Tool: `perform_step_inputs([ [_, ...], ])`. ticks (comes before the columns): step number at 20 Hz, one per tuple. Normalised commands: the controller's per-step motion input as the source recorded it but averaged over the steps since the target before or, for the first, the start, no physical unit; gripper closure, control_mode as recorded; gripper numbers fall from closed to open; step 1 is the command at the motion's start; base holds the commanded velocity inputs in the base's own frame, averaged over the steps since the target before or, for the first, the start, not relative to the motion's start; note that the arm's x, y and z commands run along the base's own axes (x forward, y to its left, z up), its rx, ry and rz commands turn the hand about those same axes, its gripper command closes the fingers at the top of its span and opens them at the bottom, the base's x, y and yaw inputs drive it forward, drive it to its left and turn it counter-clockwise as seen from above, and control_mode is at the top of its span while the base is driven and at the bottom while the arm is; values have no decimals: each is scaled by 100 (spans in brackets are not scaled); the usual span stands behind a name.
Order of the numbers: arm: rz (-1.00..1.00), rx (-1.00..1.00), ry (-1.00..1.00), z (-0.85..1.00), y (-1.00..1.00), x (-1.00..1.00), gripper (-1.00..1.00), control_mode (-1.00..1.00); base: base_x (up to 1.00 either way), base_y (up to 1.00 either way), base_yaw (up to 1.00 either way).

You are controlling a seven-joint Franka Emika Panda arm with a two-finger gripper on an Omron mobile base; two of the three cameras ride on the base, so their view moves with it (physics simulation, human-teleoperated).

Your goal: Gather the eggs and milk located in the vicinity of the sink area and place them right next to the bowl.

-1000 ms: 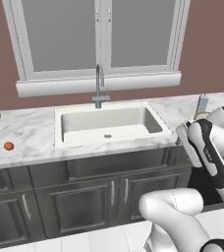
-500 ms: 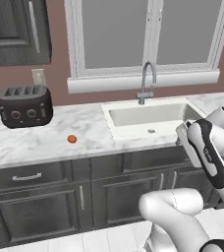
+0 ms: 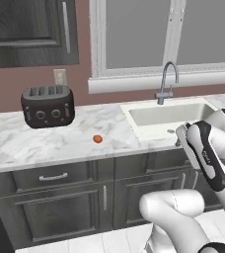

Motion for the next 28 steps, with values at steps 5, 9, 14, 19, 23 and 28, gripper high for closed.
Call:
perform_step_inputs([
  [5,0,0,0,0,0,0,-100,100,54,-1,0],
  [9,0,0,0,0,0,0,-100,100,58,12,0],
  [14,0,0,0,0,0,0,-100,100,39,42,0],
  [19,0,0,0,0,0,0,-100,100,36,46,2],
  [23,0,0,0,0,0,0,-100,100,33,46,4],
  [28,0,0,0,0,0,0,-100,100,34,43,6],
])
